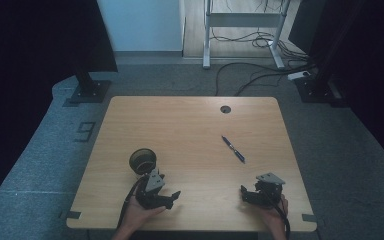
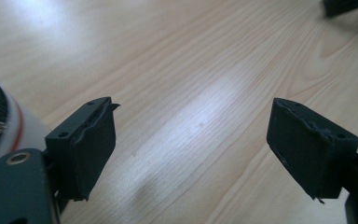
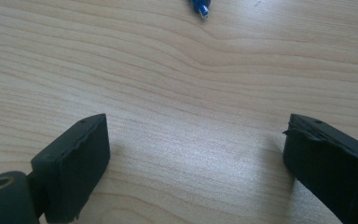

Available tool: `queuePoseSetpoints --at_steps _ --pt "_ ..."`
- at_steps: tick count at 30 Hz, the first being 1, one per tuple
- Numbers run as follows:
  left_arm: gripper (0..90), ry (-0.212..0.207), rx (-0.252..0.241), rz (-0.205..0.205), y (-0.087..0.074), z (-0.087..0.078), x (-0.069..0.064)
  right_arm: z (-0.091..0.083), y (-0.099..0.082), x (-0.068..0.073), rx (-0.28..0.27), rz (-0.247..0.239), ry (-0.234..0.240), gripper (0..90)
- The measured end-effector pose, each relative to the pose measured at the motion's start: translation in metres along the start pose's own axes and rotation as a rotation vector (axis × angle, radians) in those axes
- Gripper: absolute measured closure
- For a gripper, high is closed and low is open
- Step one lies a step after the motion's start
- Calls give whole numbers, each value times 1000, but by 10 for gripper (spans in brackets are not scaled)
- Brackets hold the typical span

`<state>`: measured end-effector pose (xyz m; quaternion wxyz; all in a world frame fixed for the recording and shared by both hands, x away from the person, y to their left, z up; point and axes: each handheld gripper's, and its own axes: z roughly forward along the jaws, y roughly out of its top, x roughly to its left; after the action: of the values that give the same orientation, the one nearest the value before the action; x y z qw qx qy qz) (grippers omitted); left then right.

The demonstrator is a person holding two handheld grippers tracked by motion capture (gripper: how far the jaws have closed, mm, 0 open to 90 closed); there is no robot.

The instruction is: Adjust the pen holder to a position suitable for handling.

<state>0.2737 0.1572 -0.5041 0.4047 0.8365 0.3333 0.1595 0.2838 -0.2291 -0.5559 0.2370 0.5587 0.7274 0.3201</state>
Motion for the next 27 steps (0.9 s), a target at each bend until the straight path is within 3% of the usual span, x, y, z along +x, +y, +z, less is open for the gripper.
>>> queuePoseSetpoints --at_steps 8,11,14,24,27 --pt "148 1 -86 -20 10 -34 5 0 0 -1 1 10 -10 67" --pt "130 33 -125 -34 14 -48 9 0 0 -1 0 11 -11 68" --pt "81 61 -141 -52 15 -57 16 0 0 -1 -1 12 -12 71" --pt "52 115 -161 -131 6 -74 47 0 0 -2 -1 18 -16 74" --pt "47 108 -170 -157 3 -76 55 0 0 -2 -2 19 -18 77"
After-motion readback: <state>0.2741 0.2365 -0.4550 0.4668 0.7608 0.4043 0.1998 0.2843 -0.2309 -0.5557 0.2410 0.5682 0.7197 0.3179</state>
